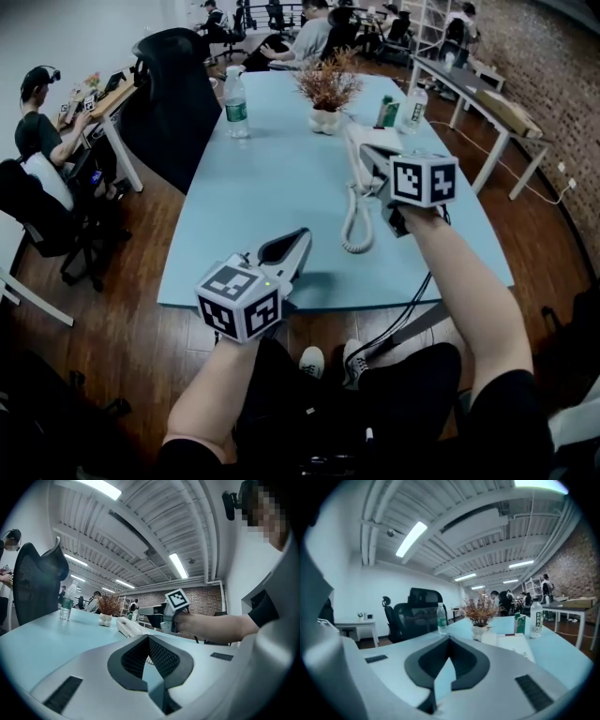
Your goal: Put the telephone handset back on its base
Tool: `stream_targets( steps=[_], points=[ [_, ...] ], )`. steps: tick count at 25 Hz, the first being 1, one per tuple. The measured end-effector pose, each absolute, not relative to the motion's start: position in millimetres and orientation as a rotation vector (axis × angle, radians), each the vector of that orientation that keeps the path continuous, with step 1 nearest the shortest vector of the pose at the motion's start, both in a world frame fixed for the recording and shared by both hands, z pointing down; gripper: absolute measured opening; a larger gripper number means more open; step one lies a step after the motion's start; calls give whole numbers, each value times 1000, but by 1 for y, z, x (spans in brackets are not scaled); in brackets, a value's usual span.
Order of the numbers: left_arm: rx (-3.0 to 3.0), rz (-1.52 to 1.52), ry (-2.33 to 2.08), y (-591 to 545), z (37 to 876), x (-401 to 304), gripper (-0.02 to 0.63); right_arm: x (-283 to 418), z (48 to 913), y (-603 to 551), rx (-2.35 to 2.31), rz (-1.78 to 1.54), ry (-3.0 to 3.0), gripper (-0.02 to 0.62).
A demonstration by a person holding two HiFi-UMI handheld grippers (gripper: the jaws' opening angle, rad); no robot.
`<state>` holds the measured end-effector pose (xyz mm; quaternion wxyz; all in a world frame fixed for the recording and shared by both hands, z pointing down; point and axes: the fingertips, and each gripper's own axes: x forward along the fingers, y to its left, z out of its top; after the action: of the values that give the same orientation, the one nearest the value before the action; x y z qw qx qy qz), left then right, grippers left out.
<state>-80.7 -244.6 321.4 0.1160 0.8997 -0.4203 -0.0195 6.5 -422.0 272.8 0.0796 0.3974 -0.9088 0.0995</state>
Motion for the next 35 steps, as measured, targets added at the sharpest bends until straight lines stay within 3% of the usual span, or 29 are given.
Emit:
stream_targets(
  steps=[6,14,19,35],
  points=[
    [2669,-21,-1199,-237,322,-64,-5,32,253,-296,1016,459,-2998,11],
    [2713,-1,-1142,-225,318,-45,-5,110,253,-211,1089,739,-3130,11],
    [2731,13,-1155,-224,315,-43,-5,107,273,-206,1067,617,-3081,11],
    [2720,22,-1181,-229,317,-49,-5,97,310,-211,1014,665,-3004,11]
  ],
)
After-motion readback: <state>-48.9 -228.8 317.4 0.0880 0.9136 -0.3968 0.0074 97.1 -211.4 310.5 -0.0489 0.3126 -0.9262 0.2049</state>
